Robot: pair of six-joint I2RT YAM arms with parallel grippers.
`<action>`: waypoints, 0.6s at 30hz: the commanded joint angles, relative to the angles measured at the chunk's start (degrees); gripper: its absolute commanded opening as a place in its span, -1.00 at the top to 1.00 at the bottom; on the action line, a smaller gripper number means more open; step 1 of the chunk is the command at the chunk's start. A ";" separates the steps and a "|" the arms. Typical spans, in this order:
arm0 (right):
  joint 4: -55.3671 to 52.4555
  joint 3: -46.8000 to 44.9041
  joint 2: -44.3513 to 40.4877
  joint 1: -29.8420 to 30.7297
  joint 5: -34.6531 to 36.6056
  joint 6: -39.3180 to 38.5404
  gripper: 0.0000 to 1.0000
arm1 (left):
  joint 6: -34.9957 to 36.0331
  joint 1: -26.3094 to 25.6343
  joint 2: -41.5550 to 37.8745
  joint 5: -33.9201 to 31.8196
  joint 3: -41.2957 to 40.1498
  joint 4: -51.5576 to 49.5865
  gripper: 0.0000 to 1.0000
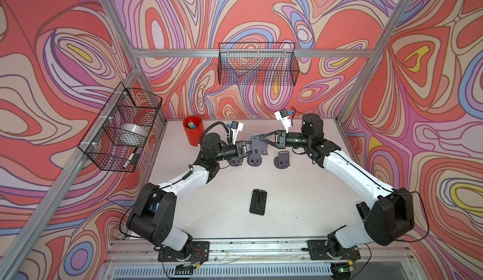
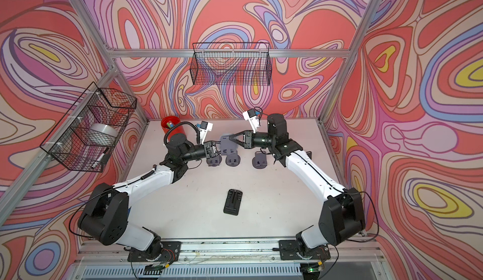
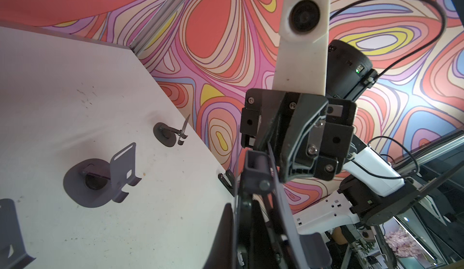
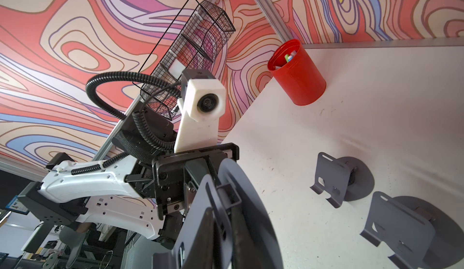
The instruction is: Open the phone stand
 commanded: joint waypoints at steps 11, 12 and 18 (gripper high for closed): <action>-8.39 3.64 -8.31 7.61 4.99 -21.86 1.00 | -4.14 -0.15 3.79 -4.50 2.55 -16.81 1.00; -9.26 4.07 -8.31 7.94 5.47 -22.84 1.00 | -3.52 -0.13 3.69 -4.59 2.65 -17.99 1.00; -9.52 4.88 -8.10 8.74 6.32 -23.67 1.00 | -0.54 -0.12 3.48 -5.24 2.70 -23.32 1.00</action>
